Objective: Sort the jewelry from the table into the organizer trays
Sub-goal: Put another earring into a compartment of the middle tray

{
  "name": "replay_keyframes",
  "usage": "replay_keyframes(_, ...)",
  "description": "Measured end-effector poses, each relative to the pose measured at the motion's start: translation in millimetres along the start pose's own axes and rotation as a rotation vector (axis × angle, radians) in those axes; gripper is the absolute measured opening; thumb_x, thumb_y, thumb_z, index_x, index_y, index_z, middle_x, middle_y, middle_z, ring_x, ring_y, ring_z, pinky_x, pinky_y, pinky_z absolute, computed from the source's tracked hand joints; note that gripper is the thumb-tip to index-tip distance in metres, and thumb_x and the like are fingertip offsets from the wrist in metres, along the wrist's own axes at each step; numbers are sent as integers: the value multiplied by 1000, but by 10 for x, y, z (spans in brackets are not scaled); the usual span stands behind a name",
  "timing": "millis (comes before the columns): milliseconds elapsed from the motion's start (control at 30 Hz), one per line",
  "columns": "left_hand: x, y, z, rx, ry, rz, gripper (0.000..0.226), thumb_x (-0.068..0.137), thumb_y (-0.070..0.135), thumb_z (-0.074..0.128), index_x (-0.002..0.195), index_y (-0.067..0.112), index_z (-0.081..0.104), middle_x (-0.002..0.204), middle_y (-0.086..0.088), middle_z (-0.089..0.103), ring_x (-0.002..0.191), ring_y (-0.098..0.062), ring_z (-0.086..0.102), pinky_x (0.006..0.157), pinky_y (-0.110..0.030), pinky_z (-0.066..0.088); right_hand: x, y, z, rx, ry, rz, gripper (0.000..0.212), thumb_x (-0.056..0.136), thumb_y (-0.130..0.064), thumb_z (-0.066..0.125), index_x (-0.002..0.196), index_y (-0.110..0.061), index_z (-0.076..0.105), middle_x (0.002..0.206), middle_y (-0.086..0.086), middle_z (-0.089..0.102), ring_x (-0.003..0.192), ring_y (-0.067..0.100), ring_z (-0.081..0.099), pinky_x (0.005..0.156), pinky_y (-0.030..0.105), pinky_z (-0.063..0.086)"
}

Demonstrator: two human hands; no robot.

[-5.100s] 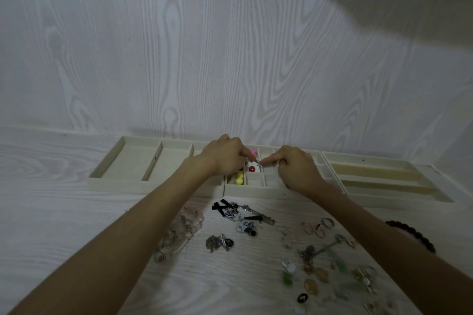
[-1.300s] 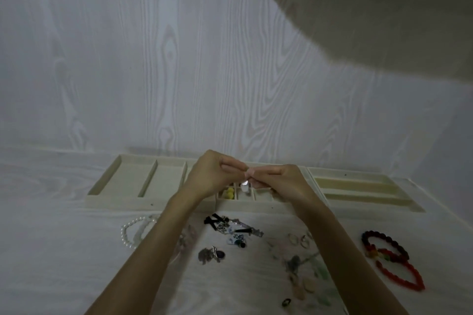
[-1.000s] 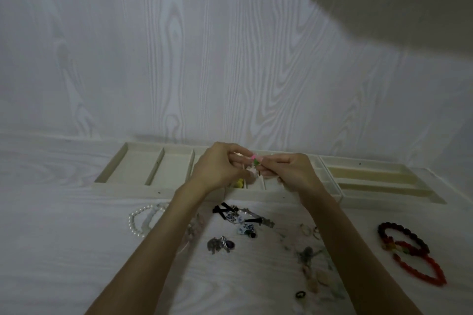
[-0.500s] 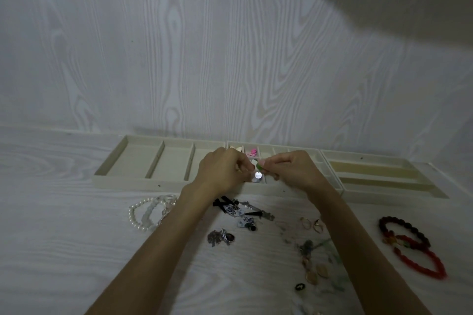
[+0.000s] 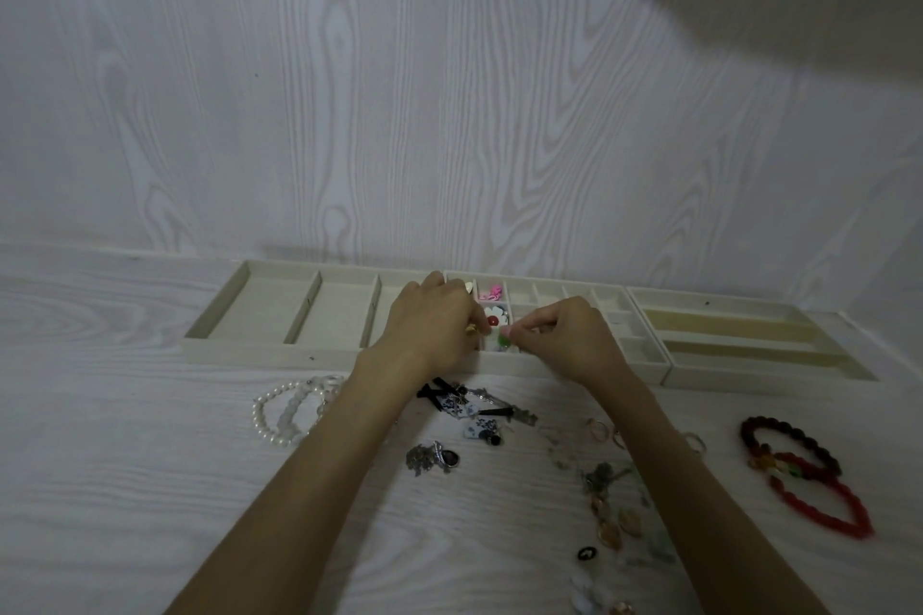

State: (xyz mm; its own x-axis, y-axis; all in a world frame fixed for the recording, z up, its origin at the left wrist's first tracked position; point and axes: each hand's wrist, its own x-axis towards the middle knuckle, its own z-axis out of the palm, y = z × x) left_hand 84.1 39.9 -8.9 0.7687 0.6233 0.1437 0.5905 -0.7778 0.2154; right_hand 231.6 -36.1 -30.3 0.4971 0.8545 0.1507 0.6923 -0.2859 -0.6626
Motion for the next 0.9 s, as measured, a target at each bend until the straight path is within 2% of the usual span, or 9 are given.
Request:
replay_keyframes(100,6,-8,-2,-26,-31,26,34,95,20,46,117,38,64,119,0,52,114,-20,40,89,-32,30,-19,-17,1,-81,68,-54,13,79,-35,73,82,-23,78,45,-19,41,47,0,38,47,17,24)
replay_keyframes(233,-1,10,-25,-37,-95,37,33,97,29,40,118,37,64,118,-2,50,114,-21,39,95,-34,31,-22,-36,7,-129,118,-110,11,77,-36,74,81,-26,77,46,-20,38,47,-1,36,51,18,24)
replay_keyframes(367,15,31,-15,-47,29,22,26,94,40,48,110,38,68,110,2,52,108,-19,41,86,-30,30,8,20,47,-128,127,-106,9,78,-34,74,79,-25,77,47,-19,39,49,-1,37,66,25,31)
replay_keyframes(467,21,65,6,-55,99,8,26,91,48,52,105,36,70,105,4,53,106,-17,42,82,-28,29,31,26,33,-115,103,-103,9,79,-33,72,80,-25,76,49,-17,44,51,0,40,63,23,32)
replay_keyframes(600,23,71,35,-74,45,45,24,93,35,49,103,40,71,101,4,51,105,-19,42,85,-30,31,45,2,-137,-100,18,-131,10,84,-27,66,86,-28,75,57,-13,55,53,2,48,55,20,33)
replay_keyframes(667,24,58,47,-70,-2,44,27,95,33,46,104,40,71,100,3,49,106,-20,42,88,-32,32,29,-24,-202,-150,-59,-176,17,87,-22,62,91,-32,75,64,-8,58,60,7,50,62,23,35)
replay_keyframes(733,24,55,54,-58,-25,41,31,96,30,42,105,39,70,97,3,46,107,-21,42,89,-34,32,11,-60,-210,-245,-77,-212,22,90,-21,58,95,-35,74,66,-11,55,68,9,49,74,27,35)
replay_keyframes(800,24,46,55,-51,-22,28,33,95,28,40,106,37,70,104,1,51,110,-21,42,91,-35,31,-3,-91,-184,-318,-61,-233,24,91,-21,56,95,-37,74,64,-14,48,70,7,44,80,30,34)
replay_keyframes(900,19,5,56,-35,-20,15,34,95,25,40,109,36,69,115,0,53,112,-20,40,91,-34,30,-22,-91,-156,-374,-70,-252,31,92,-15,53,93,-38,74,81,-7,66,73,9,43,90,34,39)
